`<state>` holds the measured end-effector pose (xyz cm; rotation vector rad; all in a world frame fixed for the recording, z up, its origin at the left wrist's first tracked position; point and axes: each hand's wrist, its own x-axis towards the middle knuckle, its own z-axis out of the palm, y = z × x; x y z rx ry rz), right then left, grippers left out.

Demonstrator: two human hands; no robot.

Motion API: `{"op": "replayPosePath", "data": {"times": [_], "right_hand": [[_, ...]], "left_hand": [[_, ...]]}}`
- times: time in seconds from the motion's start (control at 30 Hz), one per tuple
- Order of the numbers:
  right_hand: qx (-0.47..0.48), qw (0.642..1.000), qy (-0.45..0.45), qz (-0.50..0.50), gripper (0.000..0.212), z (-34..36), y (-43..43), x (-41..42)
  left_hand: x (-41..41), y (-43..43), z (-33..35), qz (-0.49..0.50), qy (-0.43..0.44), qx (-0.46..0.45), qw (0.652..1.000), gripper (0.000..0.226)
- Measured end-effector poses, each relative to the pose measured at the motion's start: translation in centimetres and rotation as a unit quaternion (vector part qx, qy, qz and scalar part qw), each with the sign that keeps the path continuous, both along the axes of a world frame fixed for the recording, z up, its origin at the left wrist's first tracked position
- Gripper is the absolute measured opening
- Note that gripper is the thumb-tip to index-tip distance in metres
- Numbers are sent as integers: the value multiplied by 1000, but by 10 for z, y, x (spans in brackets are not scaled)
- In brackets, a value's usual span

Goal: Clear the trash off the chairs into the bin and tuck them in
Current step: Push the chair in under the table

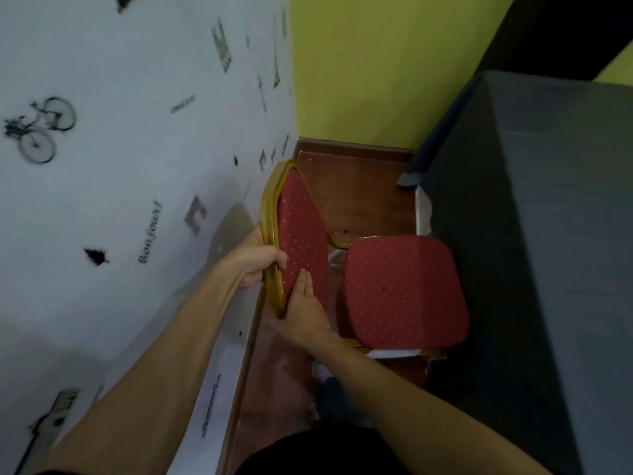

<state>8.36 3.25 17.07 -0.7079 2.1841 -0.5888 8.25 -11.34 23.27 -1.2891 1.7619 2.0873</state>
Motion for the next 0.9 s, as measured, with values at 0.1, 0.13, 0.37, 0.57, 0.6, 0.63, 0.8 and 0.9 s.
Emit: {"op": "replayPosePath", "data": {"times": [0.1,0.13,0.37,0.57,0.6,0.63,0.8,0.9], "right_hand": [[-16,997,35,-63,108,-6,20,-13],[-14,996,36,-82,108,-7,27,-18],[-14,983,33,-178,110,-5,74,-62],[-21,971,24,-236,104,-2,111,-97],[-20,969,23,-246,104,-2,117,-102],[-20,967,22,-255,104,-2,123,-106],[-23,952,22,-305,101,-4,150,-127],[-18,951,30,-306,100,-4,161,-139]], "left_hand": [[-26,20,-2,-33,8,-3,999,92],[-34,27,-2,-42,10,-4,999,92],[-93,72,-8,-121,22,18,992,80],[-137,110,-8,-173,4,18,985,68],[-143,116,-10,-179,2,19,984,67],[-149,122,-12,-185,0,20,983,66],[-182,152,-19,-215,-8,28,976,65],[-197,161,-21,-228,-13,38,973,66]]}}
